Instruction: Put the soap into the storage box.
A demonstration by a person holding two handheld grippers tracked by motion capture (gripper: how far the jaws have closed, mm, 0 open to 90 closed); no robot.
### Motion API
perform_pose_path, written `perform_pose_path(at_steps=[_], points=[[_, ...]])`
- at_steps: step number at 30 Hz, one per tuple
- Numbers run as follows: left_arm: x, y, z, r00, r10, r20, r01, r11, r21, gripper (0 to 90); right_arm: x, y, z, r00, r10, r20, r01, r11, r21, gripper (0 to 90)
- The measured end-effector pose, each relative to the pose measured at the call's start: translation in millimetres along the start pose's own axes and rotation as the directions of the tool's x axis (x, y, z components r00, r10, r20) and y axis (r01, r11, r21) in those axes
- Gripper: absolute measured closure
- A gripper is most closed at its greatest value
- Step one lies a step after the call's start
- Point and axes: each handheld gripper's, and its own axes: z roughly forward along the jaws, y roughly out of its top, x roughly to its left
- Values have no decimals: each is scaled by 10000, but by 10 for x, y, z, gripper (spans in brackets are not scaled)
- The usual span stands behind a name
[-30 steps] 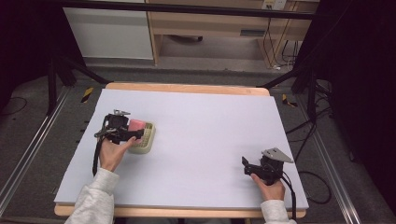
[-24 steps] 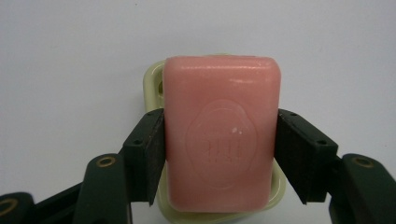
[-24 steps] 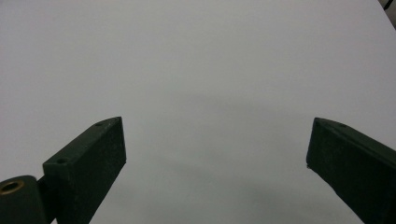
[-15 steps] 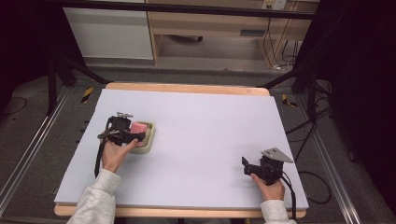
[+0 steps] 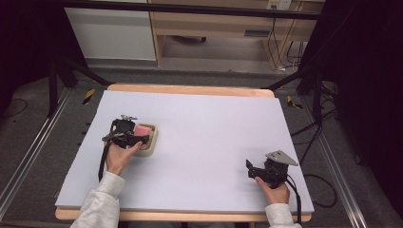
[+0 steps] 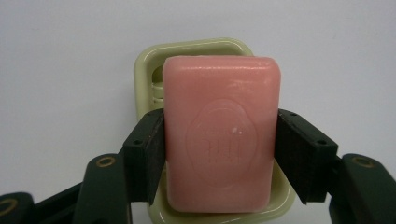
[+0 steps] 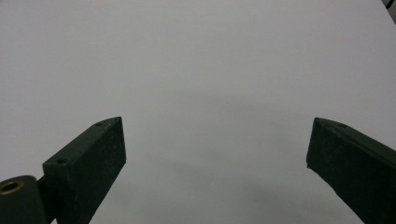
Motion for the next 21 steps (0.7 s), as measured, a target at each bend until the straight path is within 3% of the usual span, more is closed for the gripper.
perform_pose_path(at_steps=[11, 21], points=[[-1, 13, 105, 9995, -138, -277, 131, 9996, -250, 370, 4, 0, -2, 10000, -2, -7, 2, 10000, -6, 51], [-9, -1, 207, 9992, -217, -333, 211, 9996, -183, 369, 7, 1, -5, 10000, 30, -36, -30, 10000, 20, 51]])
